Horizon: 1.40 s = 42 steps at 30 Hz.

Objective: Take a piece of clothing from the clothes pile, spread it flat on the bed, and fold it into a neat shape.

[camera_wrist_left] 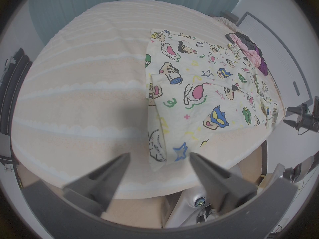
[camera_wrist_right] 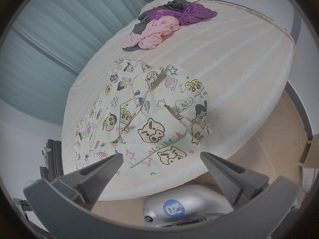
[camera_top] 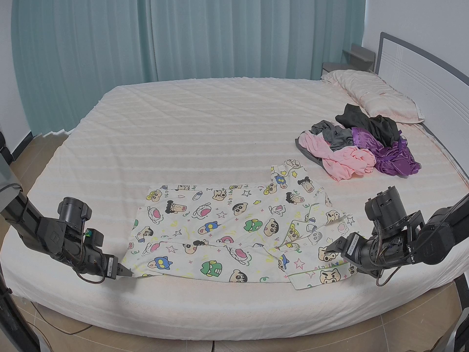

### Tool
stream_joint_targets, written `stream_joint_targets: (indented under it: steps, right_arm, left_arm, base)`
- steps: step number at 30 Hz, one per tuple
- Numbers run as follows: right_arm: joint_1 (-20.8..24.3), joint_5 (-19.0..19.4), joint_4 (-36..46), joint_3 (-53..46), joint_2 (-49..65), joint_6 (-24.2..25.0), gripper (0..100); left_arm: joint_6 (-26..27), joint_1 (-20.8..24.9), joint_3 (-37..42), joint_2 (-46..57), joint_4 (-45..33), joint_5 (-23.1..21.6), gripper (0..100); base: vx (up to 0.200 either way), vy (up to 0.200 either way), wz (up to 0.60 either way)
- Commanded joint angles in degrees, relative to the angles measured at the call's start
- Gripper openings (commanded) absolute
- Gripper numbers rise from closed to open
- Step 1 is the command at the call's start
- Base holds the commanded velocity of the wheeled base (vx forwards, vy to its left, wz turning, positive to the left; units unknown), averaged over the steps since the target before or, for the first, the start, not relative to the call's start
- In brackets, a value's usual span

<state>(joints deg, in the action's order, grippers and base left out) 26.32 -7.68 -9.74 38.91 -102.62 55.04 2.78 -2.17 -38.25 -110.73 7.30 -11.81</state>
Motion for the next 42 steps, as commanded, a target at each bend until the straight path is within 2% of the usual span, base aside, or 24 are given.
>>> stream_joint_targets:
  steps: [1,9,11,13,18,22,31,32,35,39,42]
  right_arm:
    - [-0.04,-0.05,-0.02,-0.24,0.14,-0.28,100]
    - [-0.13,-0.23,-0.02,-0.24,0.84,-1.08,100]
    - [-0.22,-0.23,-0.02,-0.42,1.02,-2.22,100]
    - [-0.57,-0.23,-0.02,-0.77,1.02,-3.1,100]
    - [-0.74,-0.14,-0.02,-1.21,0.84,-3.89,100]
    - [-0.83,-0.05,-0.02,-1.38,0.76,-4.59,100]
    - [-1.36,-0.05,-0.1,-1.38,0.67,-5.38,100]
    - [-1.53,0.03,-0.1,-1.38,0.67,-5.56,100]
    - [-2.68,0.12,-0.1,-1.21,0.84,-6.0,100]
    - [-5.05,0.56,-1.77,-0.94,0.84,-8.9,100]
    - [-5.75,2.85,-2.92,-1.21,0.84,-11.97,100]
  left_arm:
    - [0.21,-0.47,-0.42,1.48,0.61,0.3,100]
    - [-2.34,-0.2,-8.42,0.95,0.26,-1.28,100]
    - [-4.63,0.59,-11.67,-1.86,0.17,-4.97,100]
    - [-4.8,0.68,-13.34,-3.97,0.26,-5.59,100]
    - [-4.27,0.59,-15.97,-9.16,0.78,-6.64,100]
    - [-4.01,0.41,-17.12,-10.91,0.78,-10.42,100]
    - [-4.1,0.41,-19.58,-13.2,0.78,-10.86,100]
    - [-4.1,0.5,-19.75,-13.37,0.78,-10.86,0]
    - [-4.1,0.41,-19.67,-13.29,0.61,-10.78,0]
    - [-4.01,0.24,-19.05,-12.23,0.26,-10.69,0]
    - [-4.45,0.24,-18.26,-10.56,0.17,-10.51,0]
  base:
    - [0.0,0.0,0.0]
    - [0.0,0.0,0.0]
    - [0.0,0.0,0.0]
    - [0.0,0.0,0.0]
    - [0.0,0.0,0.0]
    - [0.0,0.0,0.0]
    - [0.0,0.0,0.0]
    - [0.0,0.0,0.0]
    - [0.0,0.0,0.0]
    - [0.0,0.0,0.0]
    - [0.0,0.0,0.0]
